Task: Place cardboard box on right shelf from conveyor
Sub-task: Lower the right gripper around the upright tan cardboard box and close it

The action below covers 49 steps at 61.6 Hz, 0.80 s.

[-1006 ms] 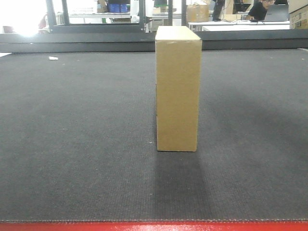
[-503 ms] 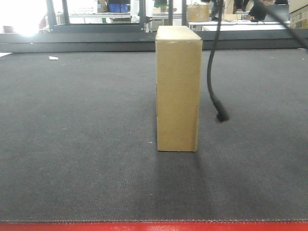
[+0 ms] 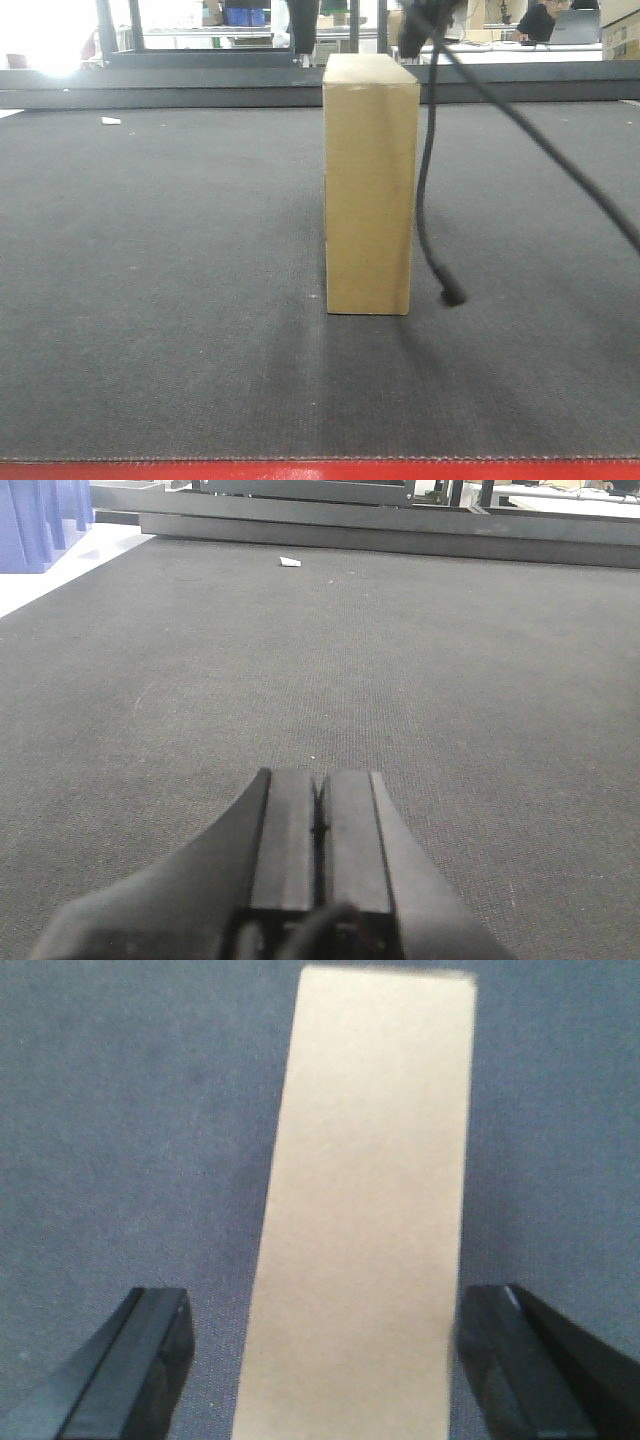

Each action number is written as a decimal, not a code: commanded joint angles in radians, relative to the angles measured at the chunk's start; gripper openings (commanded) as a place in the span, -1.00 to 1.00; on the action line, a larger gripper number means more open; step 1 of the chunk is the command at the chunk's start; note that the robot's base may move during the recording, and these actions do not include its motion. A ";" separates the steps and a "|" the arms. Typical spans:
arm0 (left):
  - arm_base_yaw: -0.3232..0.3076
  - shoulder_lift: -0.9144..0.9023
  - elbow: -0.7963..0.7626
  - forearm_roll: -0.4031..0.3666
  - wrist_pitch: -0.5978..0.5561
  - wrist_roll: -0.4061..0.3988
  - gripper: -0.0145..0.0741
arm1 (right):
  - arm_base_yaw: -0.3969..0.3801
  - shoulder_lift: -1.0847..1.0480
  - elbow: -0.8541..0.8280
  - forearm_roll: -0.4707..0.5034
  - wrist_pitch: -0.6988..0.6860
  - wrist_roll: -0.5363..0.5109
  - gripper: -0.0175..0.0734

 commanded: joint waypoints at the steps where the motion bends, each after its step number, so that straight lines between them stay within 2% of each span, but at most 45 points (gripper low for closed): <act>1: 0.002 -0.015 0.008 -0.006 -0.087 0.000 -0.94 | -0.001 -0.041 -0.036 -0.037 -0.030 0.001 0.78; 19: 0.002 -0.015 0.008 -0.006 -0.087 0.000 -0.94 | -0.001 0.015 -0.036 -0.029 -0.013 0.001 0.75; 22: 0.002 -0.015 0.008 -0.006 -0.087 0.000 -0.93 | -0.001 0.022 -0.036 -0.026 -0.010 0.001 0.68; 33: 0.002 -0.015 0.008 -0.006 -0.087 0.000 -0.93 | -0.007 0.020 -0.036 -0.016 -0.001 0.000 0.21; 39: 0.002 -0.015 0.008 -0.006 -0.087 0.000 -0.94 | -0.013 0.014 -0.037 -0.018 -0.001 -0.013 0.18; 49: 0.002 -0.015 0.008 -0.006 -0.087 0.000 -0.94 | -0.039 -0.024 -0.037 0.011 -0.006 -0.128 0.18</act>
